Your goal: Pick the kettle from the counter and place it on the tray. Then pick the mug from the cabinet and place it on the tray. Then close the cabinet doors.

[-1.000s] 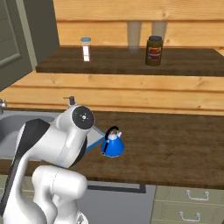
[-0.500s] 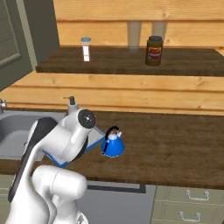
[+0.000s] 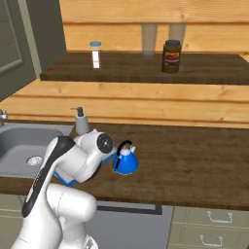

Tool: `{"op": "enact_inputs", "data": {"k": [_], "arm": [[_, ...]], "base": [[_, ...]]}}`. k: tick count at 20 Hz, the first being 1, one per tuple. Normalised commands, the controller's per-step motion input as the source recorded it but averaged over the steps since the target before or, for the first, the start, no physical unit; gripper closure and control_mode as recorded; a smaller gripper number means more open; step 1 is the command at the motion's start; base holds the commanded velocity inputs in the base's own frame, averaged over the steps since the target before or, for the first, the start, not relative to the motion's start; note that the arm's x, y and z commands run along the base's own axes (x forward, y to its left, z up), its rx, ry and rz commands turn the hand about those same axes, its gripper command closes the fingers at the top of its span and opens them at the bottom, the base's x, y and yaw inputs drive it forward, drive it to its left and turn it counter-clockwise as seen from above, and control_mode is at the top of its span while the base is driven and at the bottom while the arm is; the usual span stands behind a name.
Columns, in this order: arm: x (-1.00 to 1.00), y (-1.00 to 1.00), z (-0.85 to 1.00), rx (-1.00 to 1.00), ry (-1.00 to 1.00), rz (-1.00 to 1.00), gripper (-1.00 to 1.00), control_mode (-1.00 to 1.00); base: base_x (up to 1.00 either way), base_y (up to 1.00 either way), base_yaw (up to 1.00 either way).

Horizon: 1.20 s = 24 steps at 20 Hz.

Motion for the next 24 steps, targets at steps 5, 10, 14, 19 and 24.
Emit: {"op": "enact_inputs", "data": {"k": [5,10,14,19,24], "arm": [[0.19,0.11,-0.37,-0.01,0.00,0.01,1.00,-1.00],[0.43,0.18,-0.54,0.00,-0.06,0.07,1.00,-1.00],[0.42,0.20,-0.47,0.02,-0.06,0.08,1.00,-1.00],[0.44,0.21,-0.43,0.03,-0.01,0.10,1.00,-1.00],[0.42,0.21,-0.49,0.04,-0.02,0.13,1.00,-1.00]], "base": [[0.00,0.00,0.00],[0.00,0.00,0.00],[0.00,0.00,0.00],[0.00,0.00,0.00],[0.00,0.00,0.00]]}}
